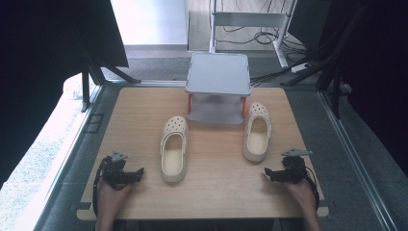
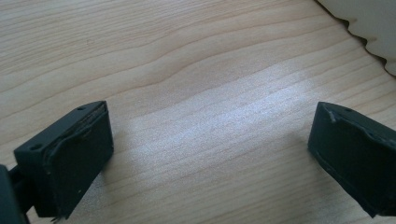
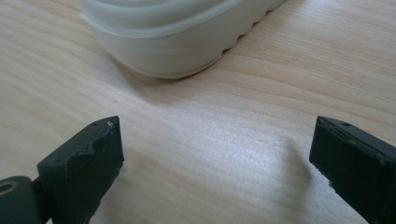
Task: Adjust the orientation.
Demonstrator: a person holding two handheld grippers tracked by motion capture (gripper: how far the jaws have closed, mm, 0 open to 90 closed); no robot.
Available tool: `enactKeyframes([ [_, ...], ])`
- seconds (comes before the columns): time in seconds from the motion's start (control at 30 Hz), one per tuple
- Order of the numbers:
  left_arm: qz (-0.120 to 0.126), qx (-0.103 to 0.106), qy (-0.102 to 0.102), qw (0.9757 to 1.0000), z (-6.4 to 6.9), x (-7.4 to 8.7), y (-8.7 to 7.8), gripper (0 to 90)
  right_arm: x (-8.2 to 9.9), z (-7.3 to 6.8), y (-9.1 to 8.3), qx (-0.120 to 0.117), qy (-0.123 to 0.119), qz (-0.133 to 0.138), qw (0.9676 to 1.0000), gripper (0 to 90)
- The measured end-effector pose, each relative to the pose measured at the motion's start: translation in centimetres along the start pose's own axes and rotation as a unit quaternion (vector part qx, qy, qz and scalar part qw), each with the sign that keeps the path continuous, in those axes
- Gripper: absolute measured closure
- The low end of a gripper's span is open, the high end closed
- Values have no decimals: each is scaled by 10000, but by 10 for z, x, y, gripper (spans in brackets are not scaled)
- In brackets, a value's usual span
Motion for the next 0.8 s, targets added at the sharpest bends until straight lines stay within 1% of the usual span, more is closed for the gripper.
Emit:
enactKeyframes([
  [0.03, 0, 0, 2, 10000, 0, 0, 0, 1, -1, -3, -7, -47, -54, 42, 10000, 22],
  [0.1, -1, 4, 3, 10000, 0, 0, 0, 3, -2, -5, -13, -103, -97, 62, 9999, 19],
  [0.13, 1, 4, 6, 10000, 0, 0, 0, 5, -2, -5, -13, -103, -97, 62, 9999, 19],
  [0.2, 5, 1, 7, 10000, 0, 0, 0, 6, -3, -9, -20, -171, -120, 89, 9997, 18],
  [0.27, 10, 8, 7, 10000, 0, 0, 0, 6, -4, -13, -25, -234, -159, 74, 9996, 0],
  [0.3, 10, 8, 8, 10000, 0, 0, 0, 6, -8, -18, -31, -296, -228, 90, 9993, 0],
  [0.33, 5, 0, 8, 10000, 0, 0, 0, 6, -8, -18, -31, -296, -228, 90, 9993, 0],
  [0.37, 7, 2, 7, 10000, 0, 0, 0, 6, -13, -23, -37, -339, -316, 152, 9988, 0],
  [0.4, 7, 2, 7, 10000, 0, 0, 0, 7, -13, -23, -37, -339, -316, 152, 9988, 0],
  [0.43, 13, 8, 8, 10000, 0, 0, 0, 7, -16, -26, -40, -363, -363, 172, 9985, 0],
  [0.47, 14, 9, 7, 10000, 0, 0, 0, 8, -22, -33, -45, -428, -451, 229, 9978, 0],
  [0.5, 14, 9, 7, 10000, 0, 0, 0, 8, -22, -33, -45, -428, -451, 229, 9978, 0],
  [0.53, 15, 10, 10, 10000, 0, 0, 0, 8, -26, -36, -47, -457, -467, 250, 9975, 0],
  [0.57, 15, 25, 24, 10000, 1, 0, 0, 9, -33, -42, -51, -494, -539, 295, 9969, 0],
  [0.63, 30, 47, 88, 9999, 2, 0, -1, 27, -41, -49, -53, -535, -635, 333, 9960, 0],
  [0.67, 44, 63, 111, 9999, 3, 0, -1, 31, -41, -49, -53, -535, -635, 333, 9960, 0],
  [0.77, 46, 67, 121, 9999, 3, 0, -1, 31, -54, -59, -53, -547, -782, 378, 9947, 0],
  [0.8, 45, 67, 121, 9999, 3, 0, -1, 32, -62, -68, -53, -631, -853, 385, 9936, 0],
])
Point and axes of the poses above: each handheld gripper's, and its own axes: y roughly forward along the jaws, x roughly out of its underside, z roughly to its right, the point moved 10 cm from there along y, roughly forward along the jaws, and after that the axes turned 14 degrees about -z, right-handed, at the moved point
